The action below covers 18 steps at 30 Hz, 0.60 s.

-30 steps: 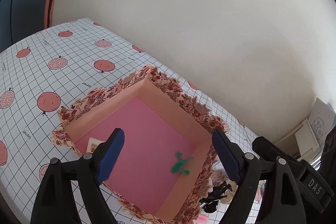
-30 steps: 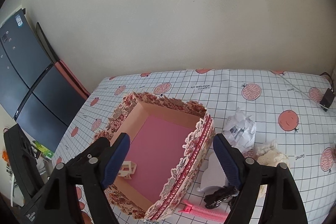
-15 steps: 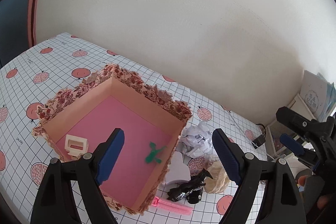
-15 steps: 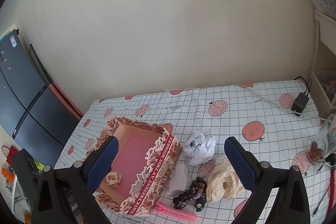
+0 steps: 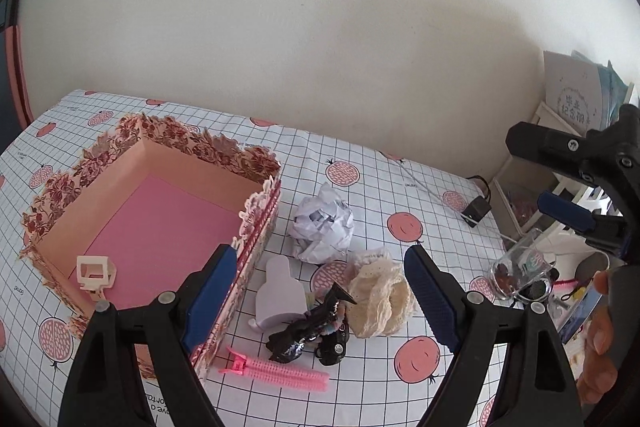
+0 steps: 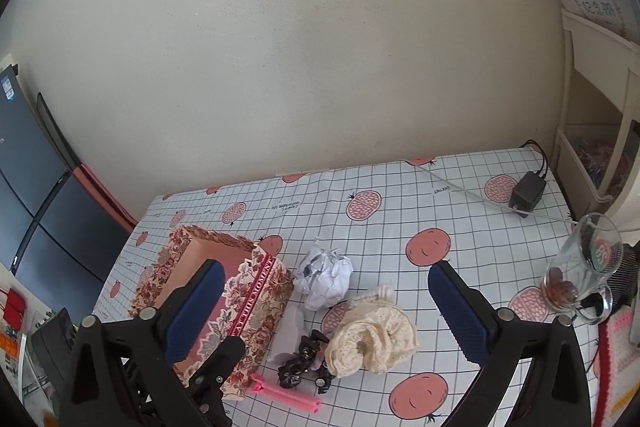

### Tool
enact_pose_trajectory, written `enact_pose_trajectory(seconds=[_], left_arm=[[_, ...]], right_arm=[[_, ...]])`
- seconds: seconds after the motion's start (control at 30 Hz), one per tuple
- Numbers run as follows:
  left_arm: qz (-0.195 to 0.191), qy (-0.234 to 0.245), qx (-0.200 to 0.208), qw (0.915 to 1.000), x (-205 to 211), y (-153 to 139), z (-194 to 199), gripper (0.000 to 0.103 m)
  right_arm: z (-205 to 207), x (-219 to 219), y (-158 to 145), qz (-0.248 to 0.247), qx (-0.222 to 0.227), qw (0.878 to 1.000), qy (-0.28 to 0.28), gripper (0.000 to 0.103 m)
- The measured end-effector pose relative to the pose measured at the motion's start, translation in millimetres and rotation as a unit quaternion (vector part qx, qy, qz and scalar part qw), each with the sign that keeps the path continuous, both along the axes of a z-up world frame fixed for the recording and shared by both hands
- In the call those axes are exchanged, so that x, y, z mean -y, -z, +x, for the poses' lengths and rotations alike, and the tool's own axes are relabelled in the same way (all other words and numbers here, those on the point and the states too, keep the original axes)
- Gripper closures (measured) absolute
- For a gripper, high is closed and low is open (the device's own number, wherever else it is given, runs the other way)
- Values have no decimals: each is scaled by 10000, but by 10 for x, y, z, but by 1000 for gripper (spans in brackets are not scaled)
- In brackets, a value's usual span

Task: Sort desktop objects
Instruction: 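Move both grippers back toward the black toy car and cream lace fabric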

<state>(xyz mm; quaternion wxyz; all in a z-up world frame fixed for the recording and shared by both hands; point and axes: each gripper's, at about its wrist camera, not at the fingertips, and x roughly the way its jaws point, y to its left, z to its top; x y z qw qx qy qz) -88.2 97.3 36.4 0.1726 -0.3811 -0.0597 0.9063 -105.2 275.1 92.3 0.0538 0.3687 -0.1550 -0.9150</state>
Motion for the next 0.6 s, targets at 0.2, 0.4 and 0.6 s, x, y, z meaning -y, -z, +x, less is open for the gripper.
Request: enact_pose_trajectory(seconds=[0.2, 0.4, 0.6], left_arm=[[-392, 180, 54, 9991, -225, 206, -1, 17], [-615, 285, 251, 9974, -333, 431, -46, 17], [-735, 347, 431, 9958, -348, 585, -72, 17]], right_arm=[[-109, -142, 250, 104, 388, 9992, 84, 0], [-240, -230, 661, 101, 938, 9954, 167, 0], [-343, -220, 1043, -18, 1418, 9898, 107, 0]])
